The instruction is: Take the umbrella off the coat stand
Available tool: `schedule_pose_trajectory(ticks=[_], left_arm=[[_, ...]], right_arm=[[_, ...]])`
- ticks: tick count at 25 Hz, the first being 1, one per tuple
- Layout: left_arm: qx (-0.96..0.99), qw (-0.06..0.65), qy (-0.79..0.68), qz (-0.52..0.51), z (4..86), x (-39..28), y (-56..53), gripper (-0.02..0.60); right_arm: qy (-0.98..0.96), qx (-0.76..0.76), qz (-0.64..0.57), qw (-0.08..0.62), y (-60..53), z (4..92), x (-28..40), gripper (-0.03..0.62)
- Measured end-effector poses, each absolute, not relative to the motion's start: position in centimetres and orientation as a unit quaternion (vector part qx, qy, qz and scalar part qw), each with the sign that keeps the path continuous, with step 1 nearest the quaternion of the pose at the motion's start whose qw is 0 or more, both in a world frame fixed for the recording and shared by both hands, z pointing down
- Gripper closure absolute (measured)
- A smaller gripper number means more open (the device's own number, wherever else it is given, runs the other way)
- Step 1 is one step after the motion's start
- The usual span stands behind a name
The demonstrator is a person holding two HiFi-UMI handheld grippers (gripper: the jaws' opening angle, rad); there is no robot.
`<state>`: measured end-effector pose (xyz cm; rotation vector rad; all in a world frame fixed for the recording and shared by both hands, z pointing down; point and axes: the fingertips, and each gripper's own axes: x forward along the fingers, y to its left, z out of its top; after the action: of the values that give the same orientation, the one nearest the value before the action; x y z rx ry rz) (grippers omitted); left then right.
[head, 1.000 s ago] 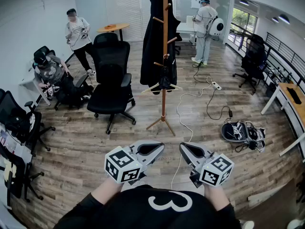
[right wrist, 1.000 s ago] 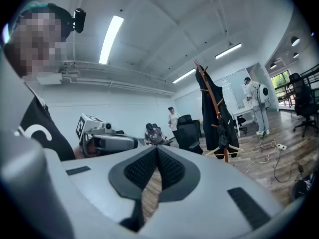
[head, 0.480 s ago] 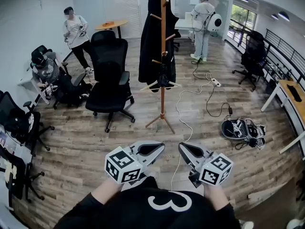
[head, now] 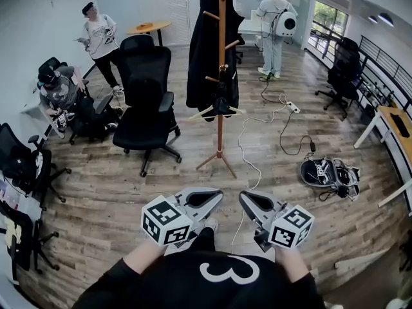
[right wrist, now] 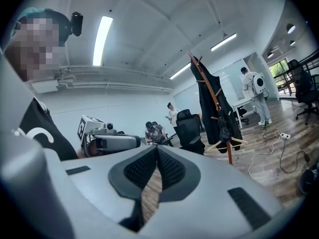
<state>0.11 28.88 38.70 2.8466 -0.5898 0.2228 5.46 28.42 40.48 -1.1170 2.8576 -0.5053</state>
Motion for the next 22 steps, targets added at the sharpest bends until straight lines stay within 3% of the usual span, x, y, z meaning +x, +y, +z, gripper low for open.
schedule_pose_trajectory(ticks=[22], left_arm=[[0.969,0.136,-0.19,0.076,38.8,-1.3,9.7,0.566]], right_arm=[[0.905,-0.376,-0.201,0.006,9.8,41.3,4.5,0.568]])
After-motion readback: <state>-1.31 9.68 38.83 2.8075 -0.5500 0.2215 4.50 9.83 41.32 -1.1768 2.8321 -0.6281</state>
